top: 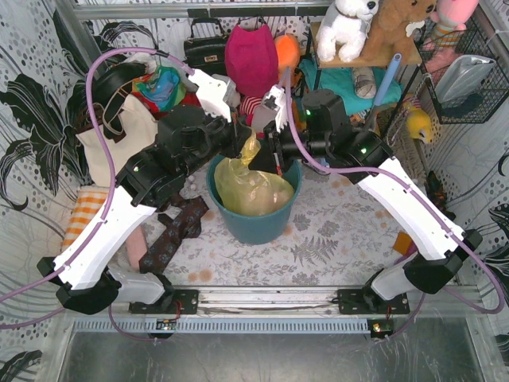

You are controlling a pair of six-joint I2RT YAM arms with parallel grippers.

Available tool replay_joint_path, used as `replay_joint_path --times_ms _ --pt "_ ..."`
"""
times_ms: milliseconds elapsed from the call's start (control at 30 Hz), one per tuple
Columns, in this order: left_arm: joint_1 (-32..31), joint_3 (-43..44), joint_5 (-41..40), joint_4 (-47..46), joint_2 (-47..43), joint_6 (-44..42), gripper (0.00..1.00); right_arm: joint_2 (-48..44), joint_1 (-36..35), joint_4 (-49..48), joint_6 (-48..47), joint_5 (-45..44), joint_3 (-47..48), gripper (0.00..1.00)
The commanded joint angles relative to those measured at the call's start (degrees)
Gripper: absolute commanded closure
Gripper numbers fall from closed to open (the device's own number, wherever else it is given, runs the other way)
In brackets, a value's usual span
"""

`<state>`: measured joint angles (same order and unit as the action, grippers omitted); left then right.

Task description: Tie the trash bag

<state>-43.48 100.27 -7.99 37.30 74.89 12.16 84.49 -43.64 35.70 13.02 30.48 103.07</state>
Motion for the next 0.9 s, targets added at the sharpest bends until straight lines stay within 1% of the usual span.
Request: replay_joint_path --times_ms 0,167,333,467,533,567,600,667,700,767,800,867 --pt "0.25 1.61 0.69 -1.14 -0.19 0.9 1.0 1.01 -0.84 2.27 5.17 -5.14 2.73 1.0" --pt "0.24 1.44 1.49 -1.0 -0.55 1.6 1.0 2.74 -2.54 6.71 8.78 -13.83 5.94 1.0" --pt "0.24 0.96 4.15 -1.21 -0.86 2.11 1.0 4.36 -4.75 11.06 10.53 -21.62 9.66 1.0" --pt "0.24 -0.07 4.38 -1.35 -1.69 2.57 0.95 4.54 -5.44 12.78 11.85 -24.69 11.11 1.0" --pt "0.24 -0.37 3.0 -1.12 -2.23 2.47 0.89 4.59 -5.58 13.78 12.19 -26.27 11.99 1.0" --pt "0.24 -0.61 2.0 -0.95 -2.5 2.39 0.82 4.56 -5.66 14.66 12.16 -26.9 12.28 1.0" --pt "0.24 -0.8 0.65 -0.82 -2.95 2.3 0.71 4.44 -5.75 14.91 12.21 -27.03 12.43 1.0" --pt "0.24 -1.3 -2.08 -0.65 -3.79 2.51 0.44 3.98 -5.84 14.86 12.2 -26.72 11.94 1.0" --pt "0.24 -1.61 -3.34 -0.69 -4.37 2.56 0.37 3.71 -5.84 14.68 12.13 -26.28 11.64 1.0" --pt "0.24 -2.18 -6.0 -0.38 -5.28 2.74 0.26 3.22 -5.85 14.69 12.06 -25.77 11.09 1.0" --pt "0.31 -2.46 -7.7 0.08 -5.62 3.15 0.23 3.01 -5.85 14.71 11.99 -25.74 10.96 1.0" --pt "0.86 -2.93 -10.12 1.39 -6.14 3.86 0.21 2.59 -5.85 14.72 12.03 -25.73 10.55 1.0"
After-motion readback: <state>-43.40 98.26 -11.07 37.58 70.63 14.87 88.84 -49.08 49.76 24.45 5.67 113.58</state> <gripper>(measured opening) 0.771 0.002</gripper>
